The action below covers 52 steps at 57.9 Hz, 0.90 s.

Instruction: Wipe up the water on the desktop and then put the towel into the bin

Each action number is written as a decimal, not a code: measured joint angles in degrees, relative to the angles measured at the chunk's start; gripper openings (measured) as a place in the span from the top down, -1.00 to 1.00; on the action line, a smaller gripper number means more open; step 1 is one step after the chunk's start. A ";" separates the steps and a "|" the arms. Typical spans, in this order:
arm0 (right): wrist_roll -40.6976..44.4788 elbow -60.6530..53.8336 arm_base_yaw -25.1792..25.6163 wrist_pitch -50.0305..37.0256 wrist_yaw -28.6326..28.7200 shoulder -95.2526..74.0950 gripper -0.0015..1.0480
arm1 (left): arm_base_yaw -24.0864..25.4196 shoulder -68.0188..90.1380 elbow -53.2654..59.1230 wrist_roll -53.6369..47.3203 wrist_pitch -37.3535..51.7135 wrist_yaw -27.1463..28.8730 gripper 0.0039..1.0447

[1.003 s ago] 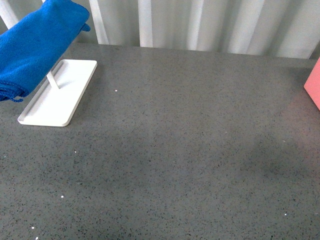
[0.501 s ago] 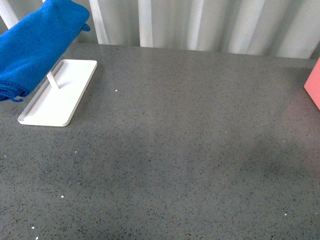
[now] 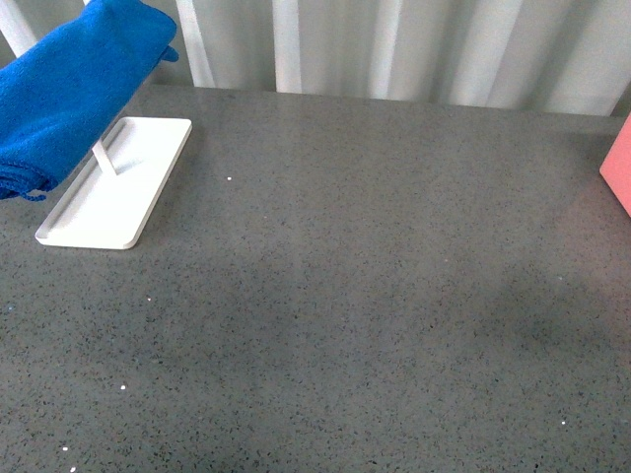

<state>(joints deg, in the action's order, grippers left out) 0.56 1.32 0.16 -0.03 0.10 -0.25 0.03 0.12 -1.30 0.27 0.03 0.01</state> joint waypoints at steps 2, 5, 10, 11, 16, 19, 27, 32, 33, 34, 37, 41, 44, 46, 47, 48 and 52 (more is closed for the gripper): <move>0.00 0.00 0.00 0.00 0.00 0.00 -0.86 | 0.00 0.00 0.00 0.00 0.00 0.00 -0.87; 0.00 0.00 0.00 0.00 0.00 0.00 -0.86 | 0.00 0.00 0.00 0.00 0.00 0.00 -0.87; 0.00 0.00 0.00 0.00 0.00 0.00 -0.86 | 0.00 0.00 0.00 0.00 0.00 0.00 -0.87; 0.00 0.00 0.00 0.00 0.00 0.00 -0.86 | 0.00 0.00 0.00 0.00 0.00 0.00 -0.87; 0.00 0.00 0.00 0.00 0.00 0.00 -0.86 | 0.28 0.39 -0.11 0.31 -0.50 -1.29 -0.87; 0.00 0.00 0.00 0.00 -0.02 0.00 -0.86 | 1.09 3.61 -2.14 2.97 -6.12 -8.96 -0.87; 0.02 0.00 -0.02 0.00 0.04 0.04 -0.86 | -6.36 19.21 -7.28 4.48 2.16 -10.25 -0.87; 0.00 0.00 -0.02 0.00 0.04 0.04 -0.86 | -11.17 29.03 -11.74 2.91 11.85 -8.04 -0.87; 0.00 0.00 -0.02 0.00 0.04 0.04 -0.86 | -12.15 31.74 -13.05 2.47 14.23 -7.93 -0.87; 0.00 0.00 -0.02 0.00 0.04 0.04 -0.86 | -12.57 33.18 -13.70 2.16 15.39 -7.98 -0.87; 0.02 0.00 -0.02 0.00 0.09 0.04 -0.86 | -14.03 39.85 -17.09 1.49 20.20 -8.70 -0.87; 0.00 0.00 -0.02 0.00 0.04 0.04 -0.86 | -14.73 51.32 -23.67 1.14 25.27 -10.80 -0.87; 0.00 0.00 -0.02 0.00 0.07 0.04 -0.86 | -15.15 58.95 -28.61 0.24 25.83 -11.15 -0.87; 0.02 0.00 -0.02 0.00 0.04 0.04 -0.86 | -15.17 63.43 -31.74 -0.04 25.24 -11.78 -0.87; 0.00 0.00 -0.02 0.00 0.04 0.04 -0.86 | -15.17 66.31 -33.83 -0.07 24.50 -12.50 -0.87; 0.00 0.00 -0.02 0.00 0.04 0.04 -0.86 | -15.15 67.76 -34.93 -0.15 24.15 -12.63 -0.87; 0.00 0.00 -0.02 0.00 0.04 0.04 -0.86 | -15.06 77.59 -43.04 -0.98 20.68 -12.22 -0.87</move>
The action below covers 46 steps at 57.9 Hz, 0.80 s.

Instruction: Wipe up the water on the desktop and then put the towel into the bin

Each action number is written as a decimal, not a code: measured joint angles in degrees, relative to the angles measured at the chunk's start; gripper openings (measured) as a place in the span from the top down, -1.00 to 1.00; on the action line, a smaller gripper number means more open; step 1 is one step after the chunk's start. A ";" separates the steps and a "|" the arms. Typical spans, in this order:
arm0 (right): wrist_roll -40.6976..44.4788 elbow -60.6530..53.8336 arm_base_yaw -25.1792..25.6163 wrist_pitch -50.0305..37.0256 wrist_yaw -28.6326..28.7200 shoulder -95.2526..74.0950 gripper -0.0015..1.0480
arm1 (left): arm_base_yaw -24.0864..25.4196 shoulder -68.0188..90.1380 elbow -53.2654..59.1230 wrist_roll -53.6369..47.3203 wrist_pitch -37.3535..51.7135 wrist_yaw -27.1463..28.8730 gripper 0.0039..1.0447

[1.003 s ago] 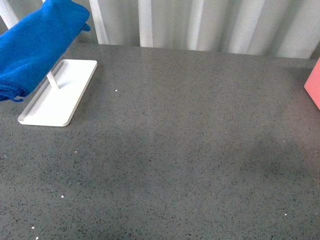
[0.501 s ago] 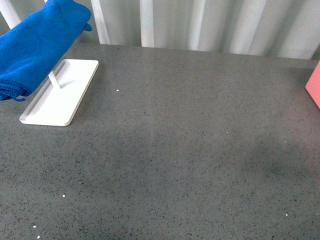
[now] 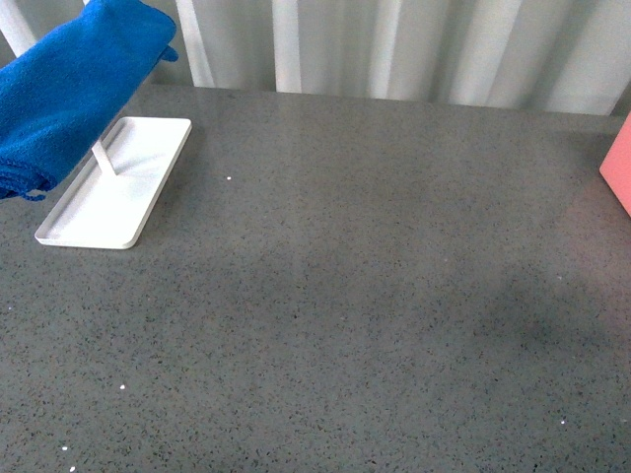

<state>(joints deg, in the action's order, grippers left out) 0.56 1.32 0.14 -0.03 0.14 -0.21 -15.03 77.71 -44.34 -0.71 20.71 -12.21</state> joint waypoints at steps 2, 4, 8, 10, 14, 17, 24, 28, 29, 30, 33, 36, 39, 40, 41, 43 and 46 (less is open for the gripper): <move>0.00 0.00 0.00 0.00 0.02 0.00 -0.86 | 0.28 4.17 -3.78 -0.07 -2.16 -0.17 -0.87; 0.02 0.00 0.00 0.00 0.02 0.00 -0.86 | 0.55 8.02 -7.41 -0.24 -4.15 0.26 -0.87; 0.00 0.00 0.00 0.00 0.00 0.00 -0.86 | 1.55 18.45 -17.94 -1.68 -10.19 2.73 -0.87; 0.00 0.00 0.00 0.00 0.00 0.00 -0.86 | 2.08 22.45 -22.29 -2.21 -12.68 4.07 -0.87; 0.00 0.00 0.00 0.00 0.00 0.00 -0.86 | 3.54 30.91 -32.28 -3.63 -17.99 7.19 -0.87; 0.02 0.00 0.00 0.00 0.00 0.00 -0.86 | 4.90 35.54 -38.38 -4.57 -20.79 9.20 -0.87; 0.00 0.00 0.00 0.00 0.00 0.00 -0.86 | 9.38 43.71 -50.16 -5.25 -25.03 14.82 -0.87; 0.00 0.00 0.00 0.00 0.00 0.00 -0.86 | 11.17 45.57 -52.87 -5.55 -25.38 16.61 -0.87; 0.02 0.00 0.00 0.00 0.00 0.00 -0.86 | 11.45 45.77 -53.20 -5.64 -25.35 16.98 -0.87; 0.00 0.00 0.00 0.00 0.00 0.00 -0.86 | 12.02 46.23 -53.70 -5.73 -25.35 17.55 -0.87; 0.02 0.00 0.00 0.00 0.00 0.00 -0.86 | 13.11 46.77 -54.53 -5.68 -25.75 17.68 -0.87; 0.00 0.00 0.00 0.00 0.00 0.00 -0.86 | 14.45 46.99 -54.80 -5.68 -26.05 17.49 -0.87; 0.00 0.00 0.00 0.00 0.00 0.00 -0.86 | 15.56 46.99 -54.80 -5.60 -26.49 16.59 -0.87; 0.02 0.00 0.00 0.00 0.00 0.00 -0.86 | 15.80 46.99 -54.77 -5.60 -26.58 16.33 -0.87; 0.00 0.00 0.00 0.00 0.00 0.00 -0.86 | 16.15 46.97 -54.73 -5.62 -26.71 15.87 -0.87; 0.00 0.00 0.00 0.00 0.00 0.00 -0.86 | 16.55 46.82 -54.40 -5.70 -26.71 15.32 -0.87; 0.02 0.00 0.00 0.00 0.00 0.00 -0.86 | 16.87 46.51 -53.35 -5.86 -26.69 14.62 -0.87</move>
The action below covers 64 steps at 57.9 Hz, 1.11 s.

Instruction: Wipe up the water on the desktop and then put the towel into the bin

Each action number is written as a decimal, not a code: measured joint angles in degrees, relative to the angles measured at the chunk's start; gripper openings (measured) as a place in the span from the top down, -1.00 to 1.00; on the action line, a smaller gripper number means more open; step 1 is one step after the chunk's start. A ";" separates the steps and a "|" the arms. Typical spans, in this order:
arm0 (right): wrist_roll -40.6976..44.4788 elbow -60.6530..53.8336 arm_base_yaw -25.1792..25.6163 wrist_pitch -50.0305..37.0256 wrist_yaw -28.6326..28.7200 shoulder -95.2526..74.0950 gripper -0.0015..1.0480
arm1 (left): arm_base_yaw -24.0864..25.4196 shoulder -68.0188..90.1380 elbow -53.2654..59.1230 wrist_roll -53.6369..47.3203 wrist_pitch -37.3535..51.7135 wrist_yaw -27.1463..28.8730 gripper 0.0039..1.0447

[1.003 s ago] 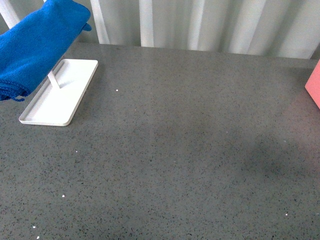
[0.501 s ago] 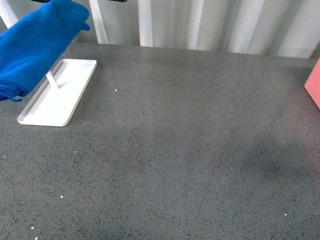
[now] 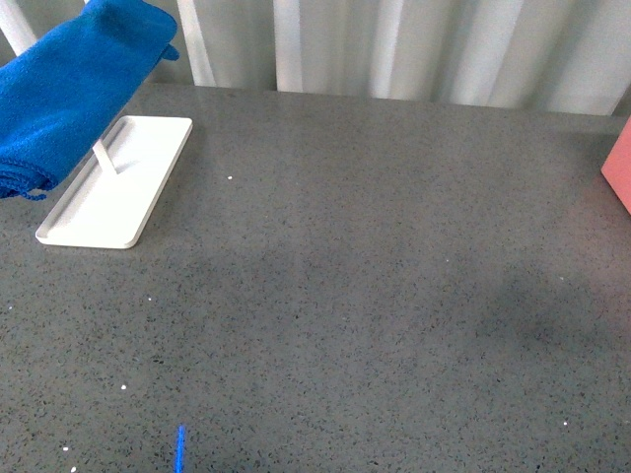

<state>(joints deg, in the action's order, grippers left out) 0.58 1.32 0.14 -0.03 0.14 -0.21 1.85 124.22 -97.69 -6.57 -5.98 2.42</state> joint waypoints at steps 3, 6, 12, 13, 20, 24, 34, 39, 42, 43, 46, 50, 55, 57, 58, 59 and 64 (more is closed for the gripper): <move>-0.02 0.00 0.00 0.00 0.00 0.00 -0.86 | 0.07 -0.20 1.31 -0.46 0.33 -0.70 -0.87; -0.02 0.00 0.00 0.00 0.02 0.00 -0.86 | 0.02 -0.20 2.47 -0.79 0.70 -1.18 -0.87; 0.00 0.00 0.00 0.00 -0.02 0.00 -0.86 | -0.24 -0.17 4.28 -1.16 1.25 -1.57 -0.87; 0.00 0.00 0.00 0.00 0.00 0.00 -0.86 | -0.26 -0.17 4.42 -1.16 1.31 -1.57 -0.87; 0.00 0.00 0.00 0.00 0.00 0.00 -0.86 | -0.61 -0.15 5.44 -1.55 2.73 -1.57 -0.87; -0.02 0.00 0.00 0.00 0.00 0.00 -0.86 | -0.77 -0.15 5.97 -2.23 3.69 -1.53 -0.87; -0.02 0.00 0.00 0.00 0.00 0.00 -0.86 | -0.94 -0.15 8.39 -4.39 5.92 -1.16 -0.87; -0.02 0.00 0.00 0.00 0.00 0.00 -0.86 | -0.94 -0.15 9.42 -5.11 6.71 -1.38 -0.87; 0.00 0.00 0.00 0.00 0.00 0.00 -0.86 | -0.94 -0.15 10.05 -5.42 7.10 -1.51 -0.87; 0.00 0.00 0.00 0.00 0.00 0.00 -0.86 | -0.94 -0.15 10.29 -5.49 7.23 -1.53 -0.87; -0.02 0.00 0.00 0.00 0.00 0.00 -0.86 | -0.94 -0.15 10.67 -5.60 7.48 -1.57 -0.87; 0.00 0.00 0.00 0.00 0.00 0.00 -0.86 | -0.87 -0.15 11.04 -5.92 7.74 -1.70 -0.86; 0.00 0.00 0.00 0.00 0.00 0.00 -0.86 | -0.68 -0.15 11.34 -5.73 7.96 -2.16 -0.59; 0.00 0.00 0.00 0.00 0.00 0.00 -0.86 | -0.52 -0.17 11.43 -5.70 8.02 -2.08 -0.42; -0.02 0.00 0.00 0.00 0.00 0.00 -0.86 | -0.48 -0.17 11.50 -5.68 8.11 -2.12 -0.35; -0.02 0.00 0.00 0.00 0.00 0.00 -0.86 | -0.42 -0.22 11.58 -5.68 8.26 -2.16 -0.29; 0.00 0.00 0.00 0.00 0.00 0.00 -0.86 | 0.04 -0.74 12.15 -5.66 8.41 -2.25 0.12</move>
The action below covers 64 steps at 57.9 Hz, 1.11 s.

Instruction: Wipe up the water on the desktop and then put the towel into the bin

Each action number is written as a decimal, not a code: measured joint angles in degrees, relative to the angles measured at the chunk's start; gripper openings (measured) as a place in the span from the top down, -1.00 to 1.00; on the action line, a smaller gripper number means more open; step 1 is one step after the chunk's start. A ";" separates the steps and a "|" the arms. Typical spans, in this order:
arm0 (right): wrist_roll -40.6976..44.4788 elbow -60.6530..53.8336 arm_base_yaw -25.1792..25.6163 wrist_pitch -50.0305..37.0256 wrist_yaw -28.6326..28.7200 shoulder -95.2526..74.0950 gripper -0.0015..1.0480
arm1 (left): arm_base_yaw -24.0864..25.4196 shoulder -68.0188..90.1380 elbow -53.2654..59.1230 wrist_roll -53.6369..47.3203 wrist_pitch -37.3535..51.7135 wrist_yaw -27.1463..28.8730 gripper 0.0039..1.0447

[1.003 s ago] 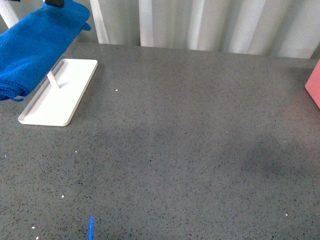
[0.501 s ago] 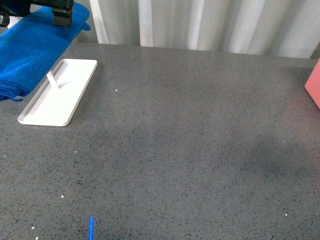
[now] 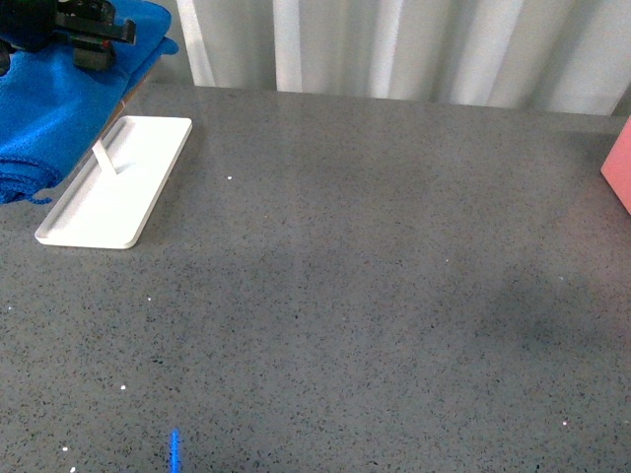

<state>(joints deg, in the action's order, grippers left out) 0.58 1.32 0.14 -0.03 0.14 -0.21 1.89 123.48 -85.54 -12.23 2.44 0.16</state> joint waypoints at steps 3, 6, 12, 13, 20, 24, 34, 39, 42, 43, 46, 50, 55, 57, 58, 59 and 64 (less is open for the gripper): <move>-0.02 0.00 0.00 0.00 0.00 0.00 -0.86 | 0.15 -0.22 0.28 0.00 0.26 -0.02 0.29; 0.00 0.00 0.00 0.00 0.00 0.00 -0.86 | 0.31 -0.48 0.61 0.02 0.48 0.04 0.45; 0.00 0.00 0.00 0.00 0.00 0.00 -0.86 | 0.61 -1.84 1.42 0.28 0.61 -0.76 0.82; 0.00 0.00 0.00 0.00 0.00 0.00 -0.86 | 0.66 -2.08 1.62 0.31 0.61 -0.94 0.83; 0.00 0.00 0.00 0.00 0.00 0.00 -0.86 | 1.27 -4.98 2.97 0.44 0.63 -3.30 0.87; -0.02 0.00 0.00 0.00 0.00 0.00 -0.86 | 1.73 -7.58 3.28 0.48 0.61 -4.85 0.87; -0.02 0.00 0.00 0.00 -0.02 0.00 -0.86 | 1.60 -16.33 4.46 2.32 0.87 -8.96 0.87; 0.00 0.00 0.00 0.00 0.00 0.00 -0.86 | -0.55 -22.21 7.67 3.19 2.49 -11.50 0.87; -0.02 0.00 0.00 0.00 0.00 0.00 -0.86 | -3.72 -26.49 10.91 5.20 4.22 -13.79 0.87; -0.02 0.00 0.00 0.00 0.00 0.00 -0.86 | -4.79 -27.56 11.85 5.66 4.87 -14.23 0.87; -0.02 0.00 0.00 0.00 0.00 0.00 -0.86 | -9.92 -30.99 15.10 8.98 7.23 -15.65 0.87; 0.00 0.00 0.00 0.00 -0.02 0.00 -0.86 | -16.39 -33.00 18.23 12.39 10.38 -16.22 0.87; 0.00 0.00 0.00 0.00 0.00 0.00 -0.86 | -22.69 -33.11 20.31 15.30 13.44 -15.82 0.87; 0.00 0.00 0.00 0.00 0.00 0.00 -0.86 | -25.05 -32.59 20.70 16.13 14.73 -15.34 0.87; 0.00 0.00 0.00 0.00 0.00 0.00 -0.86 | -25.57 -32.41 20.76 16.57 15.06 -15.28 0.87; 0.00 0.00 0.00 0.00 0.00 0.00 -0.86 | -26.53 -32.04 20.79 17.03 15.67 -15.15 0.87; 0.00 0.00 0.00 0.00 -0.02 0.00 -0.86 | -29.55 -30.60 20.79 19.54 17.42 -14.69 0.87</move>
<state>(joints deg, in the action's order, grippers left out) 0.58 1.32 0.14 -0.03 0.12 -0.21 -27.66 92.88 -64.75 7.31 19.86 -14.52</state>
